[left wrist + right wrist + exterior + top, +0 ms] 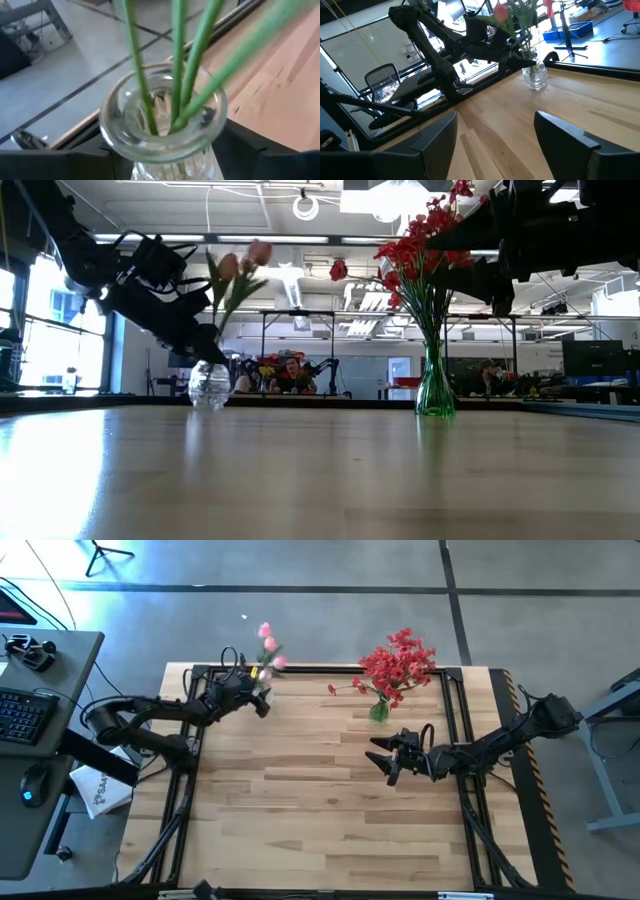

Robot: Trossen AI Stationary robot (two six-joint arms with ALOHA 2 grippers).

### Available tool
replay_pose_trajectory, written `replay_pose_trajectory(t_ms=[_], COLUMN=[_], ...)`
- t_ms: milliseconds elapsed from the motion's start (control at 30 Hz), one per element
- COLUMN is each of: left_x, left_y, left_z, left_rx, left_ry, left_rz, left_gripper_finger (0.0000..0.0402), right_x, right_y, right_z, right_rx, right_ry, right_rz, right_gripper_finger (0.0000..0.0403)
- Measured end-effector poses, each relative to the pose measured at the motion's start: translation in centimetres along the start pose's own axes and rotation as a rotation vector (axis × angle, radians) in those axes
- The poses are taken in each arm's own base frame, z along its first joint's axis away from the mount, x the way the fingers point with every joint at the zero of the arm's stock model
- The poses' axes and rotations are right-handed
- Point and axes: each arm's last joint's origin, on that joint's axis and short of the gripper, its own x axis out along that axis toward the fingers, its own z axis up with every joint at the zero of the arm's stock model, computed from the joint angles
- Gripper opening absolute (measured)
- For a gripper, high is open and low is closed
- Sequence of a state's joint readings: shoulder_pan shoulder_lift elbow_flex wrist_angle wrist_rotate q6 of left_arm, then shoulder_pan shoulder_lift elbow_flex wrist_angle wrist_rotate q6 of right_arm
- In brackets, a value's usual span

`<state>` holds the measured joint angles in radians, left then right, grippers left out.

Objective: Sort flowers into vase by color
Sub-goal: Move the transparent vase to the top right of the table, then adjust the green vase

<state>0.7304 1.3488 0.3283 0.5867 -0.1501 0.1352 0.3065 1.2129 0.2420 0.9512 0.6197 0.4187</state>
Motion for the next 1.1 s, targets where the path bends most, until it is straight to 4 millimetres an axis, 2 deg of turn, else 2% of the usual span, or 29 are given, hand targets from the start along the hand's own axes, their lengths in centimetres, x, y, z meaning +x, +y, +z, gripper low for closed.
replay_pose_trajectory(t_ms=[333, 967, 1100], left_x=[-1.8, -6.5, -8.2], left_y=[0.5, 1.6, 1.7], left_z=[0.1, 1.6, 3.0], left_rx=[0.055, 0.041, -0.006], left_ry=[0.084, 0.063, 0.097], left_rz=[0.049, 0.122, 0.096], left_gripper_finger=[0.0249, 0.0251, 0.0251], right_x=[0.0, 0.0, -0.4], right_y=[0.0, -0.2, -0.3], right_z=[0.0, -0.4, -0.3], right_rx=[0.000, -0.032, -0.028], right_ry=[0.000, 0.040, 0.082], right_rz=[0.000, -0.018, -0.008], right_gripper_finger=[0.0259, 0.0259, 0.0259])
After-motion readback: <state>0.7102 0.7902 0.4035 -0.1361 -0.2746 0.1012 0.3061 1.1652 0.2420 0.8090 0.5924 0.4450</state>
